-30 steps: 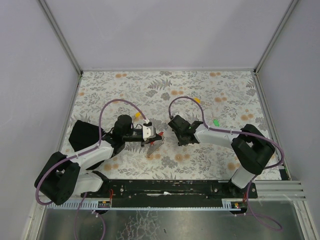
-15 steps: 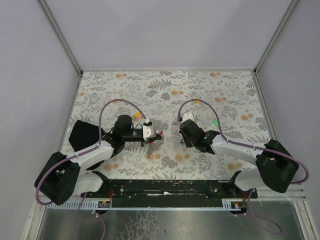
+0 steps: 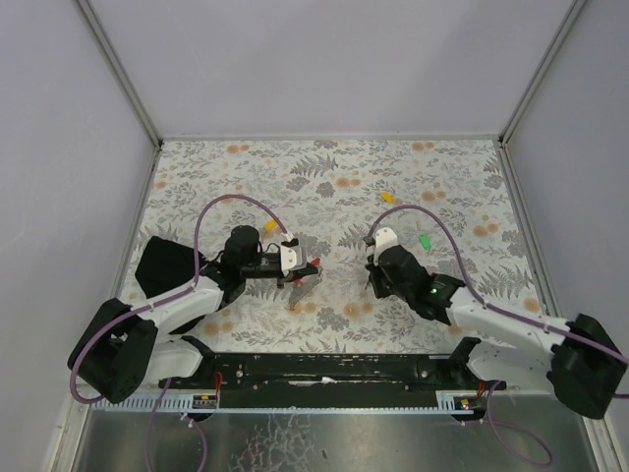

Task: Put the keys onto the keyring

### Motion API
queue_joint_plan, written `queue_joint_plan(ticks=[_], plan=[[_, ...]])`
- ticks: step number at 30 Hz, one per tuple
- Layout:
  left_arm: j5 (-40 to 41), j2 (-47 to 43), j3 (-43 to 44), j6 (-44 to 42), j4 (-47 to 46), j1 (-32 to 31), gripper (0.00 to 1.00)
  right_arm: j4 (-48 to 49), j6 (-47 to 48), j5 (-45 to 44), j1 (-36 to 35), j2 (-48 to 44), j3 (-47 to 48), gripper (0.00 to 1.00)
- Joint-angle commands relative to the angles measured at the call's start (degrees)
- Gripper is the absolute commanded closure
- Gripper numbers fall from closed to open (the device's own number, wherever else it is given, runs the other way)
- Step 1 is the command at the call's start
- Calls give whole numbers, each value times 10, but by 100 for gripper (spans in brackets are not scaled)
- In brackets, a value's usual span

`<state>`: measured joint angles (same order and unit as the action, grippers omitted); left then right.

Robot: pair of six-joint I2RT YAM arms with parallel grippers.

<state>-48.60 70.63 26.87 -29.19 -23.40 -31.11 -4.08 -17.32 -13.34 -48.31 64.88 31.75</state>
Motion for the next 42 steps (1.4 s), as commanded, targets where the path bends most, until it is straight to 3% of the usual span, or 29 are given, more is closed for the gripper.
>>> queue_joint_plan(ticks=[1,4,7,12,21,29,37,42], plan=[[4,-14,0,4,-36,-1,100,-39,15,27,3,-80,9,100],[4,-14,-1,3,-37,-1,100,-188,-6,8,3,-92,69,100],[4,-11,1,3,-36,-1,100,-198,-8,59,3,-109,81,100],[4,-15,-1,3,-35,-1,100,-214,-3,26,3,-28,117,100],[5,-19,-2,3,-34,-1,100,-163,56,25,13,164,194,100],[6,-20,-2,2,-33,-1,100,-90,82,71,40,270,246,100],[5,-16,0,2,-33,-1,100,-42,99,70,43,331,251,99],[5,-16,0,2,-32,-1,100,4,112,69,43,320,229,89]])
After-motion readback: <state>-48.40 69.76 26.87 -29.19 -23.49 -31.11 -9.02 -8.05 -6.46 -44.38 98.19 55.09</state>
